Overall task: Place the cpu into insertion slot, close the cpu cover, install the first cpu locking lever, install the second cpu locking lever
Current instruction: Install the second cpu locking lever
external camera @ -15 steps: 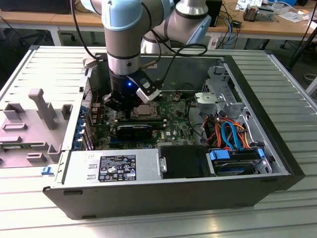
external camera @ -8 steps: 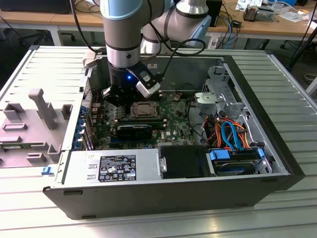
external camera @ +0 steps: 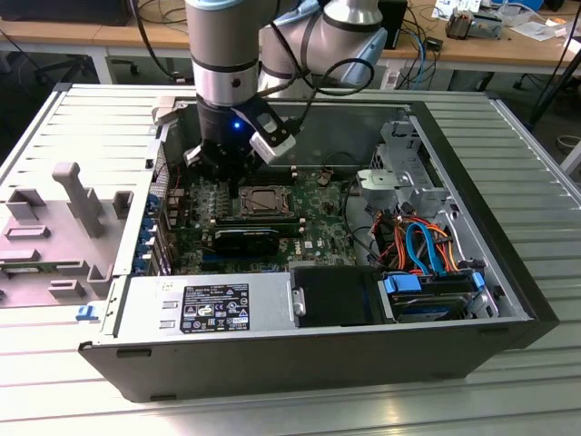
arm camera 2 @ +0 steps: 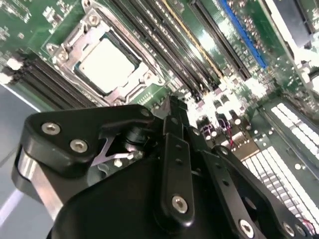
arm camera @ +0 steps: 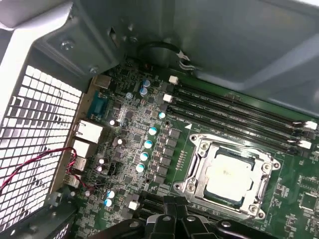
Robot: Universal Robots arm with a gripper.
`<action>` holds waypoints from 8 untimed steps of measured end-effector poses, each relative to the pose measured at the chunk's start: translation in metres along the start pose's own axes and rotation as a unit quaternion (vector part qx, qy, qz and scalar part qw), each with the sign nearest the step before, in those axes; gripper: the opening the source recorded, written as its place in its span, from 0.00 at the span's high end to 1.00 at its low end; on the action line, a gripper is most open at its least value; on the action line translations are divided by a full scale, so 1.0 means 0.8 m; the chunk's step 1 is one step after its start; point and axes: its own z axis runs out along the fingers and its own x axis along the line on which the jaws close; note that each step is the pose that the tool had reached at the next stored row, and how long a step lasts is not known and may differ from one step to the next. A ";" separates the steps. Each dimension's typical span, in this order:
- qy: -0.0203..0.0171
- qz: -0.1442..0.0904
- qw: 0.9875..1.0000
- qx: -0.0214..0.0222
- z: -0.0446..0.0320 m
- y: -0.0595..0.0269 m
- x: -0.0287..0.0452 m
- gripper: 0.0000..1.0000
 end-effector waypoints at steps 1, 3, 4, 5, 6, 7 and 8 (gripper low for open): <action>0.003 0.000 1.000 -0.001 -0.0002 -0.001 -0.0033 0.89; 0.011 0.000 1.000 -0.004 -0.0004 -0.005 -0.0128 0.89; 0.015 0.000 1.000 -0.005 -0.0005 -0.007 -0.0177 0.89; 0.017 0.000 1.000 -0.006 -0.0006 -0.008 -0.0213 0.89; 0.020 0.000 1.000 -0.007 -0.0009 -0.009 -0.0255 0.89; 0.021 0.000 1.000 -0.008 -0.0018 -0.010 -0.0278 0.89; 0.022 0.000 1.000 -0.008 -0.0034 -0.011 -0.0295 0.89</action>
